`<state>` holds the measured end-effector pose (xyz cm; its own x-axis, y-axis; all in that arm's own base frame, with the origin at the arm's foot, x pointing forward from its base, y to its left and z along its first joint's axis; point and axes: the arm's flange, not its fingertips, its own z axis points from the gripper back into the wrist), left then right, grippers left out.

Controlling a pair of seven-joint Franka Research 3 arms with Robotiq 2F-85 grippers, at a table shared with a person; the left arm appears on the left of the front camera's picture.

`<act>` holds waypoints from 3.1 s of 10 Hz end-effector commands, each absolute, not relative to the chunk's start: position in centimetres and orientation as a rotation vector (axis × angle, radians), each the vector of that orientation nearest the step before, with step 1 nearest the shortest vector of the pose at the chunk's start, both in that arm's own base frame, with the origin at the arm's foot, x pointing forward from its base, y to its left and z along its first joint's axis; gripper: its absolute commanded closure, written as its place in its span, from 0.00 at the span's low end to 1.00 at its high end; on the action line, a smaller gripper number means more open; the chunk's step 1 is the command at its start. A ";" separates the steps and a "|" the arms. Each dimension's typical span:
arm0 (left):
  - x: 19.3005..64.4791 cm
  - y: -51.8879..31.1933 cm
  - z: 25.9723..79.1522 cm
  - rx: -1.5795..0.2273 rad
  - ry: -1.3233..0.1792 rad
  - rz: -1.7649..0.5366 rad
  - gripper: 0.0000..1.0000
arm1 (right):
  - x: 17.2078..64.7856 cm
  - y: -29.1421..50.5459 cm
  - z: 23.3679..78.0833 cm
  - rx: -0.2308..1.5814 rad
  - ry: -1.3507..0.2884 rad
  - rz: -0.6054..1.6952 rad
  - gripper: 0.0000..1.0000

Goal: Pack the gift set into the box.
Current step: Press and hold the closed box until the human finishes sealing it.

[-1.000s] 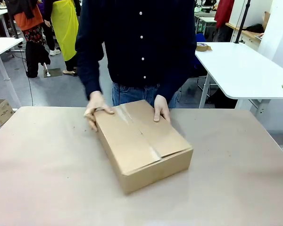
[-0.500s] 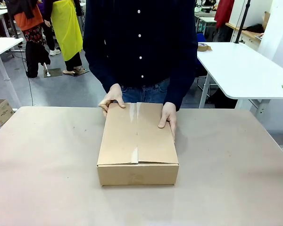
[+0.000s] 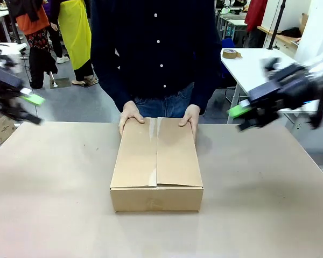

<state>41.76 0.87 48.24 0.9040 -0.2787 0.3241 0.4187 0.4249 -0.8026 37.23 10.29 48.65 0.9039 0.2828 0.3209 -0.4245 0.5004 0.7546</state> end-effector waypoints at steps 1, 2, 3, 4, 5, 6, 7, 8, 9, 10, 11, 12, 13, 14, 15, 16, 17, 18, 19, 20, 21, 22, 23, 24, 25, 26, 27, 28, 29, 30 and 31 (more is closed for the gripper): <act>41.6 -3.4 42.4 -1.245 -0.391 -0.693 0.00 | 37.6 11.8 45.1 1.124 -0.364 0.792 0.00; 41.5 -3.7 41.3 -1.177 -0.445 -0.665 0.00 | 36.7 9.7 45.7 1.107 -0.343 0.782 0.00; 42.0 -2.1 46.5 -1.088 -0.253 -0.517 0.00 | 37.0 13.5 47.6 0.966 -0.218 0.566 0.00; 42.0 -2.1 46.5 -1.088 -0.253 -0.517 0.00 | 37.0 13.5 47.6 0.966 -0.218 0.566 0.00; 42.0 -2.1 46.5 -1.088 -0.253 -0.517 0.00 | 37.0 13.5 47.6 0.966 -0.218 0.566 0.00; 41.9 -3.6 43.8 -1.107 -0.328 -0.558 0.00 | 36.8 13.5 46.5 0.987 -0.267 0.650 0.00; 42.5 -6.4 42.1 -1.217 -0.784 -0.632 0.00 | 38.6 15.9 44.7 1.116 -0.421 0.959 0.00; 43.5 -7.5 40.8 -1.255 -1.009 -0.726 0.00 | 39.8 17.0 42.5 1.193 -0.582 1.109 0.00; 43.6 -8.8 39.6 -1.248 -1.124 -0.806 0.00 | 40.3 17.6 40.8 1.310 -0.726 1.205 0.00; 43.1 -10.0 38.9 -1.275 -1.133 -0.892 0.00 | 40.7 17.9 39.7 1.340 -0.819 1.159 0.00; 42.5 -11.3 38.2 -1.275 -1.081 -0.979 0.00 | 40.9 18.1 38.5 1.294 -0.895 1.053 0.00; 41.7 -12.6 37.4 -1.307 -0.887 -1.030 0.00 | 40.9 18.4 37.9 1.066 -0.865 0.995 0.00; 40.9 -13.0 37.8 -1.140 -0.556 -0.982 0.00 | 40.1 17.9 40.9 1.189 -0.780 1.005 0.00; 42.1 -12.6 38.9 -1.274 -0.986 -0.901 0.00 | 40.1 17.9 40.9 1.189 -0.780 1.005 0.00; 42.1 -12.6 38.9 -1.274 -0.986 -0.901 0.00 | 40.1 17.9 40.9 1.189 -0.780 1.005 0.00; 41.1 -13.9 37.1 -1.255 -0.816 -0.968 0.00 | 40.7 17.9 39.1 1.169 -0.833 1.009 0.00; 40.1 -16.1 35.8 -1.247 -0.987 -1.096 0.00 | 42.0 19.2 38.3 1.196 -0.892 1.146 0.00; 39.8 -17.8 34.4 -1.234 -1.069 -1.284 0.00 | 43.2 19.5 37.0 1.152 -1.005 1.209 0.00; 39.5 -18.2 33.9 -1.258 -1.043 -1.465 0.00 | 43.9 19.4 35.7 1.140 -1.018 1.289 0.00; 39.5 -18.6 33.9 -1.262 -1.062 -1.527 0.00 | 44.2 19.7 34.6 1.133 -1.009 1.347 0.00; 40.0 -19.3 33.7 -1.228 -1.070 -1.533 0.00 | 44.6 20.2 33.9 1.123 -1.008 1.379 0.00; 40.7 -20.3 33.2 -1.165 -1.108 -1.508 0.00 | 44.9 21.3 32.9 1.083 -1.006 1.392 0.00; 41.3 -21.3 33.0 -1.140 -1.105 -1.482 0.00 | 45.1 22.4 32.1 1.003 -1.012 1.425 0.00; 41.9 -21.7 32.8 -1.103 -1.131 -1.431 0.00 | 45.0 23.2 31.5 0.954 -1.015 1.449 0.00; 42.3 -22.0 32.9 -1.071 -1.157 -1.384 0.00 | 44.8 23.4 31.1 0.949 -1.010 1.453 0.00; 43.1 -22.6 33.0 -1.036 -1.167 -1.345 0.00 | 44.8 23.2 30.5 0.911 -0.986 1.443 0.00; 43.6 -22.9 32.8 -1.026 -1.131 -1.347 0.00 | 44.8 22.9 30.0 0.920 -0.978 1.425 0.00; 44.2 -23.2 32.4 -0.972 -1.119 -1.356 0.00 | 45.0 22.4 29.7 0.911 -0.975 1.395 0.00; 44.6 -23.1 32.0 -0.954 -1.080 -1.370 0.00 | 45.4 22.0 29.6 0.911 -0.973 1.365 0.00; 44.9 -22.6 31.2 -0.934 -1.060 -1.376 0.00 | 45.5 21.6 29.6 0.910 -0.959 1.345 0.00; 45.3 -21.9 30.1 -0.901 -1.049 -1.366 0.00 | 45.7 21.4 29.4 0.921 -0.943 1.324 0.00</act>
<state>44.69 -22.10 30.65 -0.0818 -0.2881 0.9541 0.9954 0.0243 0.0926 45.44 21.53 30.13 -0.0130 0.3402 0.9402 -0.9999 -0.0067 -0.0114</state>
